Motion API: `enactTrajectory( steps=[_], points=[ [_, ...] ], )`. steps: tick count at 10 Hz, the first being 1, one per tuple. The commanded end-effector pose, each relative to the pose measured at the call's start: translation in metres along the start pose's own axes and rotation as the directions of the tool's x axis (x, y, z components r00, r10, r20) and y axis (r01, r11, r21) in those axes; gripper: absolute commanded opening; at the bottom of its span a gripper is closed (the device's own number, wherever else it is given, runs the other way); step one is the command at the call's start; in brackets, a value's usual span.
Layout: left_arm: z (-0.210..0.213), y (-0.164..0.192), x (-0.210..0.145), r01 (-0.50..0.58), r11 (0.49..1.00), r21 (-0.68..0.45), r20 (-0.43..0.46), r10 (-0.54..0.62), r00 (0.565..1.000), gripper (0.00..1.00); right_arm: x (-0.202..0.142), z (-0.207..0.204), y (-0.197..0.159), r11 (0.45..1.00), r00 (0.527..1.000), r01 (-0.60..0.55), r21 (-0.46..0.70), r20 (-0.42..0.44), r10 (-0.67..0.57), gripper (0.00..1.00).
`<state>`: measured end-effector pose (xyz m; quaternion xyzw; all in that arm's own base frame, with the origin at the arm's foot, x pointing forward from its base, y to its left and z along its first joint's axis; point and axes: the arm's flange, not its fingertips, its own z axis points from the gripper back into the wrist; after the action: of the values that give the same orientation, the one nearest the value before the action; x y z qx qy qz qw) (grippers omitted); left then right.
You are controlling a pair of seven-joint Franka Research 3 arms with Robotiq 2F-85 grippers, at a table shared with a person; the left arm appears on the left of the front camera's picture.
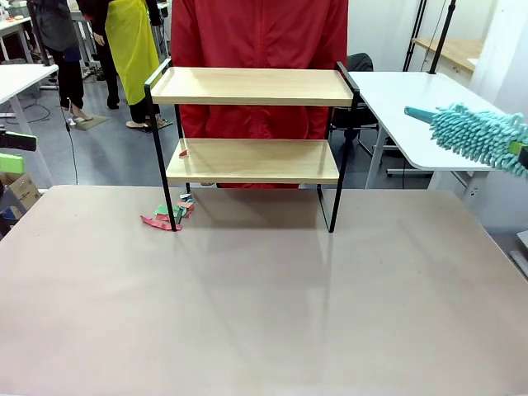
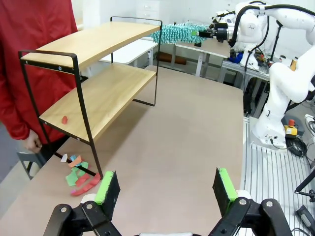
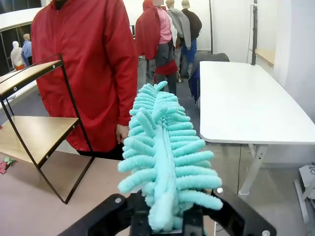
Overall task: Clean the shelf.
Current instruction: Hand the Duster back to the human.
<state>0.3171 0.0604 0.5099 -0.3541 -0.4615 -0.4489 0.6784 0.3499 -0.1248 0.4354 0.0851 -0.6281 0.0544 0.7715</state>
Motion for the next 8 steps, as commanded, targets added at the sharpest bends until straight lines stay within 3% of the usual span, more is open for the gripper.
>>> enactTrajectory(
  steps=[1, 8],
  points=[
    [-0.0002, 0.0004, 0.0031, -0.003, 1.000, -0.002, 0.029, 0.003, 1.000, 1.00, 0.0028, 0.0033, -0.0023, 1.000, 1.000, -0.002, 0.001, 0.005, 0.002, 0.16],
    [-0.0002, 0.0004, 0.0031, -0.003, 1.000, -0.002, 0.029, 0.003, 1.000, 1.00, 0.0028, 0.0033, -0.0023, 1.000, 1.000, -0.002, 0.001, 0.005, 0.002, 0.16]
  ],
)
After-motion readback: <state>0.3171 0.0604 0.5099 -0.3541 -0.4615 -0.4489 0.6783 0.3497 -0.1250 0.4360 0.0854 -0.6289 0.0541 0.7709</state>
